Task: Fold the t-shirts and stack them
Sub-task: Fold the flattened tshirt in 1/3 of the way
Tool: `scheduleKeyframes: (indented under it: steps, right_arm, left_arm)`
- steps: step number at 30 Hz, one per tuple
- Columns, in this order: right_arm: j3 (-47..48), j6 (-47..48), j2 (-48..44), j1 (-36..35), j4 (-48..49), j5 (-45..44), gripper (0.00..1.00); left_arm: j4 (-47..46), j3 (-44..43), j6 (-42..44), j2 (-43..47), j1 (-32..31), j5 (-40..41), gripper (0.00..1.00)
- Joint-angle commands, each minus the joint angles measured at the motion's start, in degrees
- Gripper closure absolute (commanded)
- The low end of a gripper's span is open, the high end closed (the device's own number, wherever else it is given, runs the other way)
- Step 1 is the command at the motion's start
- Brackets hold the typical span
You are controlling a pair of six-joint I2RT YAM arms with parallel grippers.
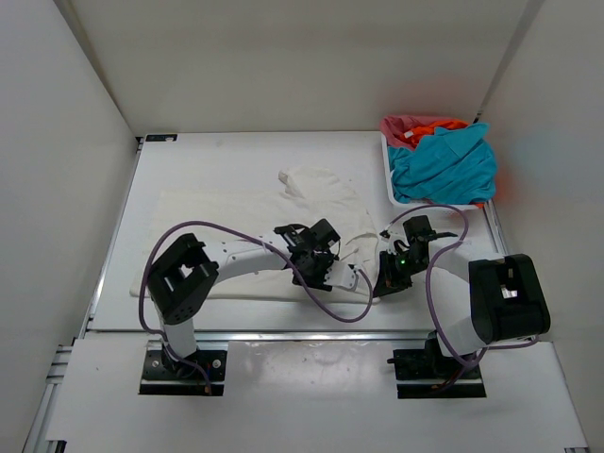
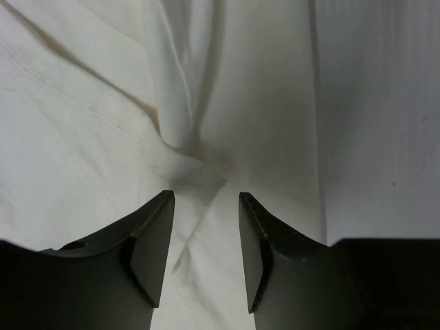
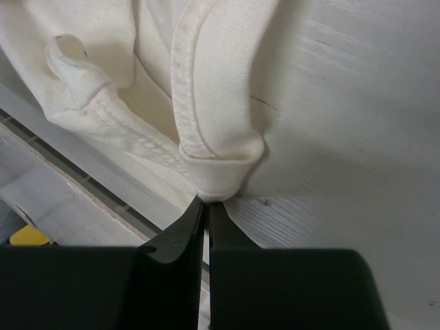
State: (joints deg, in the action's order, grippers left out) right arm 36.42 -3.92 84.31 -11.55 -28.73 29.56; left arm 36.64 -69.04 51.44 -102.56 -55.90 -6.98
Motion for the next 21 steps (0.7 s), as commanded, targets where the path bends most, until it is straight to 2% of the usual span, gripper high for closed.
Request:
scheduleKeyframes:
  steps: [1, 10, 15, 19, 21]
  right_arm:
    - [-0.9, 0.8, -0.3, 0.0, 0.4, -2.5, 1.00]
    - [-1.5, 0.2, -0.6, 0.4, 0.7, -1.7, 1.00]
    - [-1.4, 0.4, -0.3, 0.3, 0.3, -1.9, 1.00]
    - [-1.0, 0.7, -0.4, 0.5, 0.6, -2.1, 1.00]
    - [-1.1, 0.8, -0.4, 0.6, 0.3, -2.5, 1.00]
  left_arm:
    - [0.0, 0.3, 1.5, -0.4, -0.2, -0.6, 0.47]
    - [-3.7, 0.1, -0.9, -1.8, -0.4, 3.0, 0.47]
    - [-4.4, -0.9, -1.1, -2.4, -0.7, 2.3, 0.49]
    - [-5.0, -0.4, -1.6, -2.7, -0.7, 2.4, 0.57]
    - [-4.6, -0.5, -1.6, -3.0, -0.7, 2.5, 0.66]
